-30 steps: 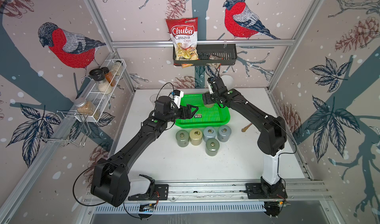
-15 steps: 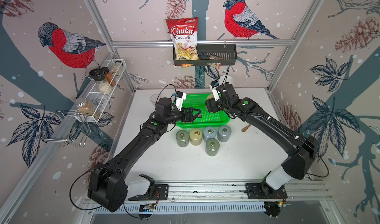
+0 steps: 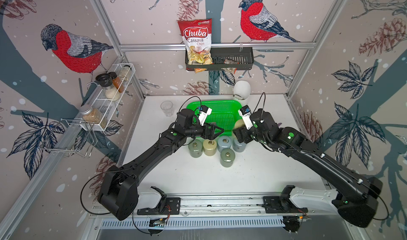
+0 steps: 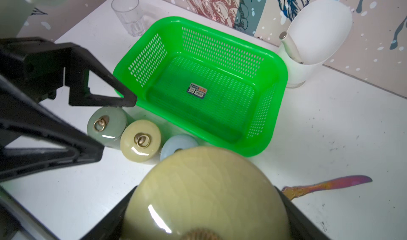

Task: Take the tea canister out of the basket
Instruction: Place the tea canister at the center of the board.

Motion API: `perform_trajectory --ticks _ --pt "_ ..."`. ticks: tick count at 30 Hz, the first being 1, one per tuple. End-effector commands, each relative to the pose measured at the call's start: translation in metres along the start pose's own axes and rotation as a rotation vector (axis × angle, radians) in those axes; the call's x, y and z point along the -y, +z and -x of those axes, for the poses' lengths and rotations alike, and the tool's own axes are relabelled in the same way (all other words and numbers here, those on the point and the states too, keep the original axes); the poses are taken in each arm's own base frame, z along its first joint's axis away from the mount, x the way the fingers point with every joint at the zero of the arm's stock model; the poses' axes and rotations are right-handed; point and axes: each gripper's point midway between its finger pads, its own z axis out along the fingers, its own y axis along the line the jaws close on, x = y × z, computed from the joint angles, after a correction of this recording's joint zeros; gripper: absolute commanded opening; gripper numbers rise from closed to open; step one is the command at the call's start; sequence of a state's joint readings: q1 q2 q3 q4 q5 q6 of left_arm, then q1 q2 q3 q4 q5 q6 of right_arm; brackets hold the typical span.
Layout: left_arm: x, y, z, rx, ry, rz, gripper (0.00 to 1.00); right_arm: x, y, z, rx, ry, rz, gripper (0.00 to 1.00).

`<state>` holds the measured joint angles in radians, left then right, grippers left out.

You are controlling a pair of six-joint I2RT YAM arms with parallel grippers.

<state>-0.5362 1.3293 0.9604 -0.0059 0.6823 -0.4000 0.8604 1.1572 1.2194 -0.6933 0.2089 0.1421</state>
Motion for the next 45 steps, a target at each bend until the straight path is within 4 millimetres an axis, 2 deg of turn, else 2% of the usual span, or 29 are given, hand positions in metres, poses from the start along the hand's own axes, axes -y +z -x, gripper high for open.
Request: perform_trajectory --ticks 1,8,14,28,45 --pt "0.01 0.005 -0.001 -0.008 0.048 -0.039 0.92 -0.005 -0.005 -0.007 0.024 0.051 0.013 0.0" --pt "0.003 0.01 -0.024 -0.061 0.028 -0.017 0.92 -0.013 0.006 -0.054 -0.026 0.103 0.015 0.0" --pt "0.001 0.013 -0.035 -0.087 0.021 -0.015 0.92 0.0 0.018 -0.084 -0.071 0.144 -0.062 0.0" --pt "-0.005 0.018 -0.036 -0.104 0.023 0.005 0.92 0.009 0.047 -0.125 -0.092 0.252 -0.105 0.0" --pt "-0.01 0.019 -0.029 -0.093 0.037 0.041 0.93 0.015 0.072 -0.16 -0.095 0.321 -0.148 0.0"
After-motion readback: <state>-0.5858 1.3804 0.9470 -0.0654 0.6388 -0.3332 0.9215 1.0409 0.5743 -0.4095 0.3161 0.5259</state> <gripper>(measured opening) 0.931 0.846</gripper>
